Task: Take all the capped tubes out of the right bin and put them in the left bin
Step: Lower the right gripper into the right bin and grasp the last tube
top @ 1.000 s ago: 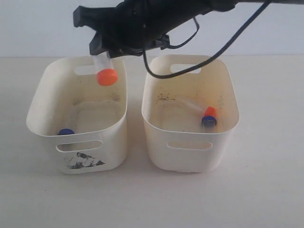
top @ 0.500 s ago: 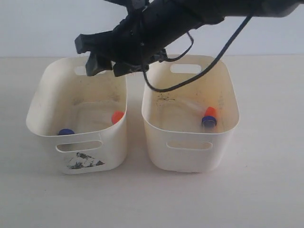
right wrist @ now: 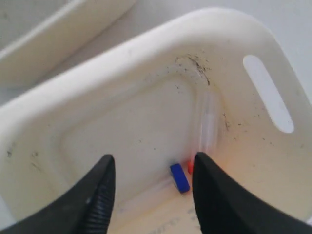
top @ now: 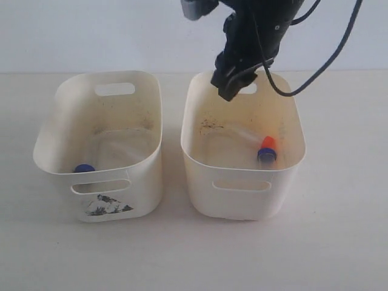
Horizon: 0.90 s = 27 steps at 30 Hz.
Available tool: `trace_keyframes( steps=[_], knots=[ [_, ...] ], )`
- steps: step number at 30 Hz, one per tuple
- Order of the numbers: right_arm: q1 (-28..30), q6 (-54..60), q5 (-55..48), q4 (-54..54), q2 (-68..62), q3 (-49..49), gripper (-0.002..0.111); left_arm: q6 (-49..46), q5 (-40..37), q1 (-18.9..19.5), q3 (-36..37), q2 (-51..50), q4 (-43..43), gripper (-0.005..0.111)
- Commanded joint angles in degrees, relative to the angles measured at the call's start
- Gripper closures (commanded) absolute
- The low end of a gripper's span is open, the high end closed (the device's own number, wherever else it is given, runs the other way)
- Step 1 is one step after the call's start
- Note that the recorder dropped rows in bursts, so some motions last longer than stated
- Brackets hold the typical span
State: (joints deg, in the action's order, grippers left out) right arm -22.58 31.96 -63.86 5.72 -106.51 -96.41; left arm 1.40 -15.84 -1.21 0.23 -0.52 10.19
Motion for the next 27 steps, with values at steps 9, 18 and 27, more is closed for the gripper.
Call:
trace_keyframes(
  steps=[9,18,27],
  knots=[
    [0.3,7.2,2.2,-5.7,-9.8,-0.2,0.061,0.7,0.9,0.1,-0.2,0.1,-0.1,0.102],
    [0.3,4.1,5.1,-8.8,-14.2,-0.2,0.061,0.7,0.9,0.1,-0.2,0.1,-0.1,0.102],
    [0.3,0.9,6.9,-10.2,-17.2,-0.2,0.061,0.7,0.9,0.1,-0.2,0.1,-0.1,0.102]
  ],
)
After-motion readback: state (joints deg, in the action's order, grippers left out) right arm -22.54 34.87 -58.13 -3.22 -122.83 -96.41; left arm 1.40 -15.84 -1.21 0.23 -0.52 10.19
